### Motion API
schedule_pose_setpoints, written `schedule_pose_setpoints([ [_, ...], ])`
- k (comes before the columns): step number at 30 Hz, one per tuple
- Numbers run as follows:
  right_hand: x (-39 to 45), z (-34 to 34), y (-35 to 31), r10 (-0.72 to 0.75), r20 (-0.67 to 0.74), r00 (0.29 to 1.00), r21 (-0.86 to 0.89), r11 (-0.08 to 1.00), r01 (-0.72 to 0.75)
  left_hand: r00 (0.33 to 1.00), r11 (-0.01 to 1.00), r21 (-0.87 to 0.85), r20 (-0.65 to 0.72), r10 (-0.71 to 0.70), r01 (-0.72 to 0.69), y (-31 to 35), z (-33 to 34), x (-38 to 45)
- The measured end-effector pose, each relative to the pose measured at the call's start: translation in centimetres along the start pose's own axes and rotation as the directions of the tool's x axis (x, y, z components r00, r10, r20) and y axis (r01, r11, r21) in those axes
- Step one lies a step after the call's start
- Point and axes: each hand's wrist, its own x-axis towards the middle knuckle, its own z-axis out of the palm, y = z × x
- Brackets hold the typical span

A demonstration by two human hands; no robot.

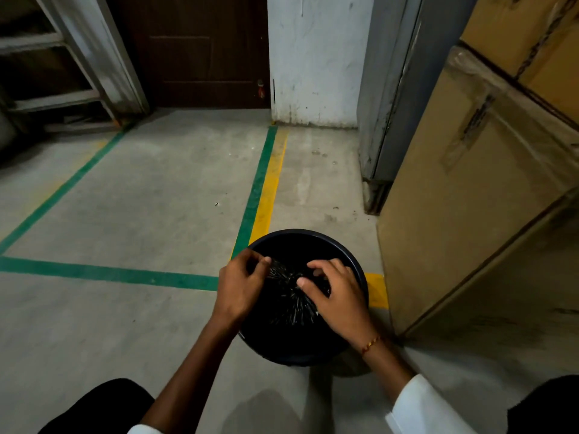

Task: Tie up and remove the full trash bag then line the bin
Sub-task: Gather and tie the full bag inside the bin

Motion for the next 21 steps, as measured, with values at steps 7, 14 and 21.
schedule_pose_setpoints([
  [7, -0.8, -0.2, 0.1, 0.067, 0.335, 0.940, -0.377, 0.924, 0.068, 0.991, 0.962, 0.273, 0.117, -0.066, 0.032, -1.3, -1.1, -0.1],
  [14, -1.5, 0.9, -0.8, 0.252, 0.348, 0.903, -0.488, 0.871, -0.055, 0.989, 0.979, 0.204, 0.137, -0.054, 0.025, -0.9, -1.8, -0.6],
  [21, -1.1, 1.1, -0.4, 0.159, 0.226, 0.961, -0.438, 0.898, -0.046, 0.986, 0.991, 0.106, 0.140, -0.093, 0.079, -0.8, -2.6, -1.2],
])
